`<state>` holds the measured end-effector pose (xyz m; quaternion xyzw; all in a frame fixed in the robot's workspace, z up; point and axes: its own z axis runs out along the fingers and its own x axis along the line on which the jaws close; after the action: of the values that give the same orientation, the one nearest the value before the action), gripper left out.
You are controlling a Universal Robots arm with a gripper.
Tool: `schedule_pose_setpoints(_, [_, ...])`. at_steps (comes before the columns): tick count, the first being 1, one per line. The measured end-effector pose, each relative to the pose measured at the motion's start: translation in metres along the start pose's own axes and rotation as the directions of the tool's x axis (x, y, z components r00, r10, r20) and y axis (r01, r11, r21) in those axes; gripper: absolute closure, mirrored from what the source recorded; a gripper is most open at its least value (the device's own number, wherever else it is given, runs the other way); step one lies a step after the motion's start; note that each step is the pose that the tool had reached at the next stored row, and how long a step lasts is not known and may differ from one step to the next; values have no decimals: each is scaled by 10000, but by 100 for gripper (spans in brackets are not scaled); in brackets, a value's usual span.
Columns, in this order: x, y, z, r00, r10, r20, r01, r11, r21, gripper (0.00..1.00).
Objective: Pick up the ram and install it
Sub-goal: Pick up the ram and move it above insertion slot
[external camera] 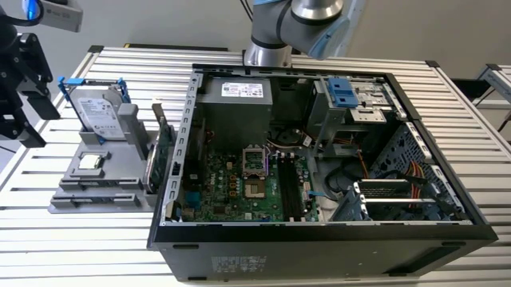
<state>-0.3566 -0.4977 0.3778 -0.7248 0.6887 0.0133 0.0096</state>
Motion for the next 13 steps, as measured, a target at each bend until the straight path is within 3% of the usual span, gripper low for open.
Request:
schedule_pose_setpoints(6, [-20, 28, 46, 10000, 2, 0, -2, 10000, 0, 0])
schedule_pose_setpoints(13, [-22, 31, 51, 10000, 8, 0, -8, 10000, 0, 0])
